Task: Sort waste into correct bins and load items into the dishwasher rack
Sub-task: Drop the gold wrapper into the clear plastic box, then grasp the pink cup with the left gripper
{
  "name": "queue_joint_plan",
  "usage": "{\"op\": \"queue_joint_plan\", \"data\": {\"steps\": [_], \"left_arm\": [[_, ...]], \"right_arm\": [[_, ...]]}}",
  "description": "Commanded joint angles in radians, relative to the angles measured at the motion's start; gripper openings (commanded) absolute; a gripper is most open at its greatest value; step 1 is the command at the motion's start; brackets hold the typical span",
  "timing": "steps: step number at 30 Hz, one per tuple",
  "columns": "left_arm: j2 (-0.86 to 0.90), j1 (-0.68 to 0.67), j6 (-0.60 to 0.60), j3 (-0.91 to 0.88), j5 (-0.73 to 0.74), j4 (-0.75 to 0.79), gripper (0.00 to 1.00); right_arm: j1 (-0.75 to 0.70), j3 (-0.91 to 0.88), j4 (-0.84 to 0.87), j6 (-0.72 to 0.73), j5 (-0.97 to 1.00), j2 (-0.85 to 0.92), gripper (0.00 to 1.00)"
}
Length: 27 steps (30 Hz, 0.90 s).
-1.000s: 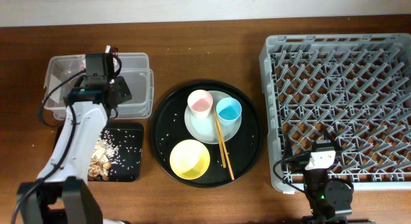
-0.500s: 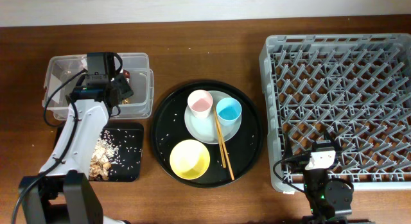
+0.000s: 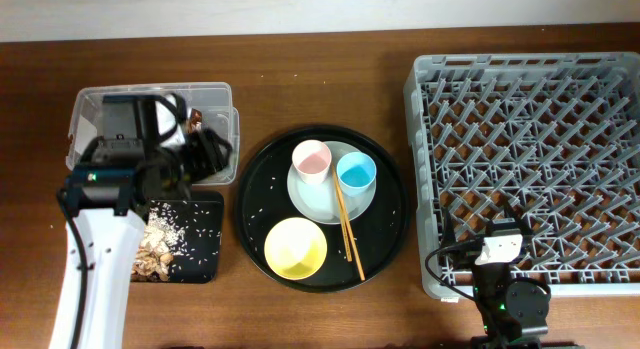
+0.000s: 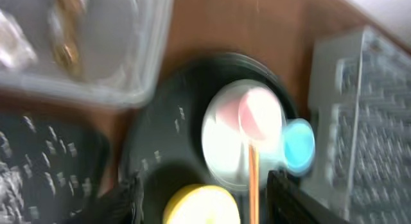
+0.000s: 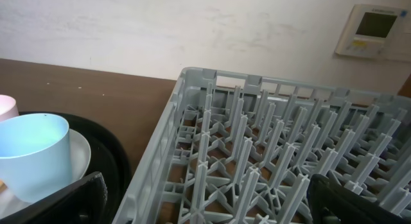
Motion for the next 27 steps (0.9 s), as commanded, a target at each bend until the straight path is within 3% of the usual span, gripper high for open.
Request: {"op": "queue_joint_plan", "data": {"steps": [1, 6, 17, 23, 27], "left_arm": [[0.003, -0.053, -0.001, 0.001, 0.064, -0.105, 0.61], [0.003, -0.165, 0.011, 0.0, 0.056, -0.153, 0.6], [0.013, -0.295, 0.01, 0.0, 0.003, -0.033, 0.61], [0.047, -0.311, 0.009, 0.0, -0.012, 0.083, 0.52], [0.104, -0.311, -0.033, 0.0, -0.012, 0.174, 0.48]], "right_arm": [[0.006, -0.005, -0.005, 0.005, 0.013, -0.005, 0.98], [0.006, -0.005, -0.005, 0.005, 0.013, -0.005, 0.98], [0.006, -0.005, -0.005, 0.005, 0.011, -0.006, 0.98], [0.006, -0.004, 0.059, 0.048, -0.107, -0.006, 0.98], [0.006, 0.056, 0.008, 0.13, -0.147, -0.005, 0.98]]}}
